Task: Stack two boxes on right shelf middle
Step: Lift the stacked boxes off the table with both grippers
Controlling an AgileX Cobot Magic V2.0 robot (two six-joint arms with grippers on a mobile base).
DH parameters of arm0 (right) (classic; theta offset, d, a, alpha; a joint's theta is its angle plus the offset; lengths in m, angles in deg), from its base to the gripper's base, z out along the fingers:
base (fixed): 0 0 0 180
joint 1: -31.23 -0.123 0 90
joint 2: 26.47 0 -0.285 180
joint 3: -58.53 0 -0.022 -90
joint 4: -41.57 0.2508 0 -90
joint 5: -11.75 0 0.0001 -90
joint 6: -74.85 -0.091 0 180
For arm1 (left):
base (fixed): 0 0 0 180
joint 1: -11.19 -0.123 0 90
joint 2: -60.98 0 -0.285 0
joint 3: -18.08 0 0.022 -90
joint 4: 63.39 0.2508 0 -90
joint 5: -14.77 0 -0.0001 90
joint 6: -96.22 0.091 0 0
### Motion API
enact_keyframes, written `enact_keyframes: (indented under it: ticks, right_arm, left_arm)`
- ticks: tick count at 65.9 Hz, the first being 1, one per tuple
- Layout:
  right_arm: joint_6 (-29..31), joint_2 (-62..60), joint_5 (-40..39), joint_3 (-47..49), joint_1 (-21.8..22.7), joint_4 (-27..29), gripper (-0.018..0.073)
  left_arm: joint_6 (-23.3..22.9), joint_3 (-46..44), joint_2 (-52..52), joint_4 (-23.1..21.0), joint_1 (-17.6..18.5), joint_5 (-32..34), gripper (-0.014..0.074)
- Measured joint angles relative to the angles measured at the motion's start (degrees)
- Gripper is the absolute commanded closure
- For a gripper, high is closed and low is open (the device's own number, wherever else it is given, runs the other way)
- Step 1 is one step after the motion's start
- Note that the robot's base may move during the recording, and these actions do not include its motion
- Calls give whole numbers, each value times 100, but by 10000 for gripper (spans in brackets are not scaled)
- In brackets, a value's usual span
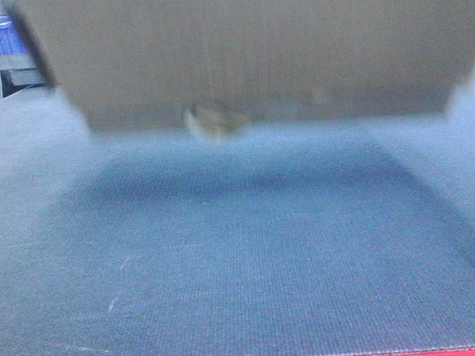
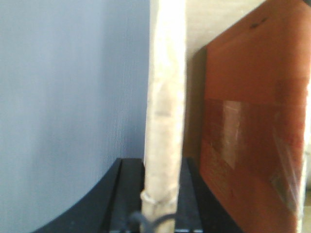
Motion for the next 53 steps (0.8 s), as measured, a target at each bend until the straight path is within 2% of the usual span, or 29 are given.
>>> enact_keyframes:
  ticks: [11,23,53]
  right_arm:
    - [-140,0,-444,210,0,-182,713]
    - [-186,0,-610,490,0,-366,713]
    - [-198,0,-699,640,0,-423,713]
  left_arm:
    - [-16,-369,-10,352,0,96,707]
    - [-26,-707,-10,506,0,121,707]
    - [16,-887,-22,629,0,214,707]
